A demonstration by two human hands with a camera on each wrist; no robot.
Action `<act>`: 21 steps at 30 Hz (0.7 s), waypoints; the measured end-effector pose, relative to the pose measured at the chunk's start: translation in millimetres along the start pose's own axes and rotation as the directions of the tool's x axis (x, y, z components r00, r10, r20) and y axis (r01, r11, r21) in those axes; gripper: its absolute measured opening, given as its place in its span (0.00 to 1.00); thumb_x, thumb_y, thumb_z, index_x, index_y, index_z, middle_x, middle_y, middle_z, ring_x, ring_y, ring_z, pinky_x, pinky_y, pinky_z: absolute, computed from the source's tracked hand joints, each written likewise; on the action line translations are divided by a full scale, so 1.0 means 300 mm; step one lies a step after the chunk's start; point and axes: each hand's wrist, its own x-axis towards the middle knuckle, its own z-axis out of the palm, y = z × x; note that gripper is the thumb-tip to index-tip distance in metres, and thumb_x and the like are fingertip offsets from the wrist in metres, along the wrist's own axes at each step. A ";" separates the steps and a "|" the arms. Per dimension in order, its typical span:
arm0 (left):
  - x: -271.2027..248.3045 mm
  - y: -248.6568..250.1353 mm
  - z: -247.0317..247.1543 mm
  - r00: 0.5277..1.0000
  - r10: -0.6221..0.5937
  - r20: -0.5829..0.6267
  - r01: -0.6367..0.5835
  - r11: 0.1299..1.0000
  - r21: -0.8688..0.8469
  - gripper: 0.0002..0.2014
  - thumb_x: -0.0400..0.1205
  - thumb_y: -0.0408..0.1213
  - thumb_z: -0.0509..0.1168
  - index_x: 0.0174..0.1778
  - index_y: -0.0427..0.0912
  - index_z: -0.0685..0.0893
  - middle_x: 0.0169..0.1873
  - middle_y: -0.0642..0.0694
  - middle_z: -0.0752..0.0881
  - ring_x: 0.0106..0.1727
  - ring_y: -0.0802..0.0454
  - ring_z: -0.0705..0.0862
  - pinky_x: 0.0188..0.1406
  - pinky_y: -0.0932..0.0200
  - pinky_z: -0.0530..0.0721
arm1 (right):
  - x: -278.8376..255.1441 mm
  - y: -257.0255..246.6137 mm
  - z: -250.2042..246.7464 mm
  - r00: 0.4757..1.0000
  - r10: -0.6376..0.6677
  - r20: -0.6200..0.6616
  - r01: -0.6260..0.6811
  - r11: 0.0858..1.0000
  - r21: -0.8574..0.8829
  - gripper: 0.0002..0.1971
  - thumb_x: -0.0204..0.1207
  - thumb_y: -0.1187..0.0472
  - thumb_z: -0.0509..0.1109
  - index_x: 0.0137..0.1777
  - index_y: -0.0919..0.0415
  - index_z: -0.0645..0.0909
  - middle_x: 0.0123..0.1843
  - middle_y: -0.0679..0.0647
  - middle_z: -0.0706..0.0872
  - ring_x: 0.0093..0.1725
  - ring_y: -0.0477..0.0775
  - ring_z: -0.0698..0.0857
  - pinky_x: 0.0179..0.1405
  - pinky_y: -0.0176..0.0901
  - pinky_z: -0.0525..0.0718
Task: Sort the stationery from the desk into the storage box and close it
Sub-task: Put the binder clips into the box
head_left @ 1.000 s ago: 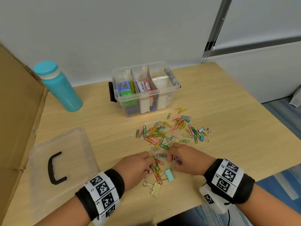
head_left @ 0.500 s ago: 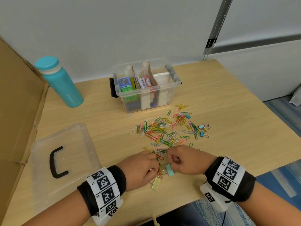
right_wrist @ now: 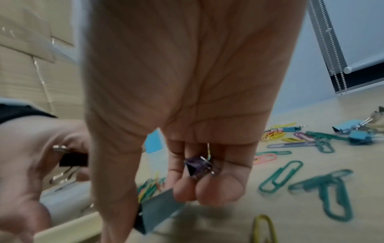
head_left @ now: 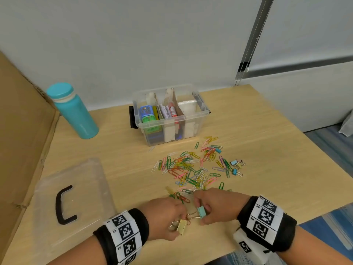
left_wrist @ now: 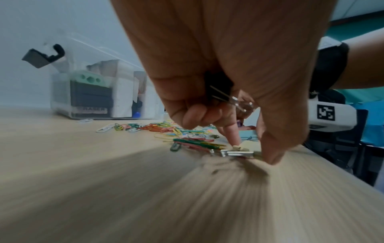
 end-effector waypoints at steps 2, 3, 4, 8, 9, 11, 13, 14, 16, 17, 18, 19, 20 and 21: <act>0.003 -0.010 -0.022 0.999 -0.032 -0.018 0.031 0.999 -0.041 0.19 0.74 0.48 0.68 0.59 0.48 0.76 0.54 0.50 0.80 0.55 0.49 0.78 0.54 0.51 0.79 | -0.025 0.007 -0.040 1.000 0.019 -0.025 -0.018 0.999 0.036 0.13 0.71 0.52 0.76 0.39 0.51 0.72 0.42 0.51 0.81 0.28 0.41 0.69 0.32 0.42 0.69; 0.005 -0.016 -0.034 0.998 -0.042 -0.039 0.039 0.996 -0.075 0.19 0.72 0.48 0.68 0.57 0.50 0.75 0.52 0.51 0.80 0.52 0.51 0.79 0.52 0.52 0.80 | -0.041 0.012 -0.064 0.998 0.031 -0.058 -0.027 0.998 0.053 0.13 0.71 0.51 0.76 0.44 0.52 0.73 0.38 0.47 0.79 0.29 0.41 0.70 0.32 0.40 0.69; 0.008 -0.021 -0.055 0.996 -0.055 -0.075 0.046 0.992 -0.118 0.18 0.72 0.48 0.69 0.55 0.52 0.74 0.51 0.53 0.80 0.49 0.54 0.79 0.50 0.54 0.80 | -0.057 0.020 -0.094 0.994 0.044 -0.103 -0.036 0.996 0.077 0.15 0.71 0.50 0.75 0.49 0.53 0.74 0.35 0.45 0.76 0.30 0.41 0.70 0.32 0.38 0.69; 0.028 -0.043 -0.191 0.951 -0.152 -0.269 0.093 0.971 -0.221 0.17 0.75 0.46 0.70 0.58 0.52 0.74 0.46 0.60 0.78 0.37 0.69 0.73 0.35 0.82 0.67 | -0.110 0.057 -0.231 0.933 0.077 -0.351 -0.013 0.983 0.181 0.15 0.71 0.48 0.75 0.51 0.51 0.74 0.34 0.45 0.76 0.31 0.42 0.72 0.32 0.35 0.71; 0.036 -0.052 -0.225 0.927 -0.188 -0.324 0.116 0.967 -0.229 0.18 0.75 0.47 0.70 0.58 0.53 0.74 0.42 0.62 0.76 0.35 0.70 0.73 0.34 0.81 0.67 | -0.118 0.066 -0.269 0.906 0.085 -0.415 0.001 0.979 0.203 0.15 0.71 0.48 0.75 0.50 0.51 0.74 0.34 0.46 0.77 0.30 0.42 0.72 0.31 0.34 0.71; 0.054 -0.070 -0.282 0.868 -0.254 -0.427 0.152 0.954 -0.258 0.17 0.75 0.48 0.70 0.56 0.56 0.72 0.35 0.60 0.73 0.33 0.65 0.74 0.31 0.74 0.68 | -0.121 0.072 -0.347 0.855 0.091 -0.511 0.028 0.975 0.220 0.14 0.71 0.48 0.75 0.49 0.51 0.74 0.33 0.47 0.77 0.29 0.41 0.72 0.30 0.34 0.71; 0.081 -0.097 -0.322 0.805 -0.320 -0.500 0.179 0.933 -0.311 0.17 0.74 0.48 0.70 0.54 0.57 0.71 0.33 0.56 0.73 0.31 0.60 0.73 0.29 0.66 0.69 | -0.109 0.063 -0.426 0.809 0.086 -0.582 0.057 0.973 0.223 0.14 0.71 0.49 0.75 0.50 0.51 0.75 0.33 0.47 0.78 0.28 0.40 0.73 0.30 0.33 0.73; 0.097 -0.111 -0.341 0.778 -0.352 -0.520 0.188 0.921 -0.342 0.17 0.74 0.48 0.71 0.54 0.56 0.72 0.33 0.55 0.73 0.30 0.59 0.72 0.30 0.62 0.71 | -0.097 0.057 -0.468 0.786 0.082 -0.613 0.070 0.973 0.219 0.14 0.72 0.49 0.75 0.51 0.51 0.75 0.33 0.48 0.79 0.29 0.40 0.74 0.30 0.32 0.73; 0.129 -0.133 -0.373 0.720 -0.420 -0.552 0.210 0.890 -0.404 0.17 0.74 0.47 0.71 0.53 0.54 0.73 0.32 0.55 0.72 0.29 0.60 0.72 0.31 0.62 0.72 | -0.065 0.043 -0.555 0.735 0.078 -0.673 0.093 0.972 0.214 0.15 0.72 0.50 0.75 0.53 0.53 0.75 0.35 0.49 0.80 0.31 0.42 0.77 0.33 0.32 0.75; 0.142 -0.143 -0.381 0.693 -0.452 -0.562 0.217 0.874 -0.435 0.17 0.74 0.46 0.72 0.53 0.53 0.73 0.32 0.55 0.72 0.29 0.61 0.72 0.30 0.64 0.71 | -0.045 0.035 -0.598 0.707 0.075 -0.703 0.106 0.972 0.210 0.15 0.72 0.50 0.75 0.53 0.53 0.75 0.36 0.50 0.81 0.33 0.45 0.78 0.35 0.36 0.76; 0.154 -0.151 -0.384 0.669 -0.476 -0.571 0.217 0.860 -0.463 0.17 0.74 0.45 0.72 0.53 0.52 0.74 0.31 0.55 0.72 0.29 0.61 0.72 0.29 0.66 0.70 | -0.024 0.028 -0.639 0.682 0.070 -0.728 0.120 0.971 0.206 0.16 0.72 0.50 0.75 0.53 0.54 0.75 0.37 0.51 0.82 0.35 0.47 0.80 0.37 0.39 0.78; 0.165 -0.160 -0.382 0.650 -0.493 -0.577 0.214 0.848 -0.484 0.16 0.74 0.44 0.72 0.52 0.51 0.74 0.31 0.55 0.72 0.29 0.61 0.72 0.29 0.66 0.70 | 0.002 0.024 -0.679 0.663 0.062 -0.746 0.132 0.971 0.198 0.16 0.71 0.50 0.76 0.53 0.55 0.75 0.38 0.52 0.82 0.36 0.48 0.81 0.37 0.41 0.79; 0.174 -0.165 -0.380 0.638 -0.507 -0.579 0.213 0.839 -0.500 0.16 0.74 0.44 0.73 0.52 0.50 0.74 0.30 0.55 0.72 0.29 0.61 0.72 0.30 0.66 0.71 | 0.032 0.020 -0.717 0.659 0.055 -0.750 0.133 0.973 0.188 0.17 0.71 0.51 0.76 0.54 0.56 0.75 0.38 0.52 0.82 0.36 0.48 0.81 0.35 0.39 0.79; 0.180 -0.168 -0.375 0.635 -0.517 -0.574 0.217 0.833 -0.509 0.16 0.74 0.43 0.73 0.52 0.50 0.74 0.30 0.55 0.73 0.29 0.61 0.73 0.32 0.64 0.72 | 0.063 0.018 -0.745 0.672 0.056 -0.738 0.119 0.976 0.182 0.17 0.72 0.51 0.76 0.54 0.56 0.75 0.38 0.51 0.81 0.35 0.47 0.80 0.29 0.34 0.77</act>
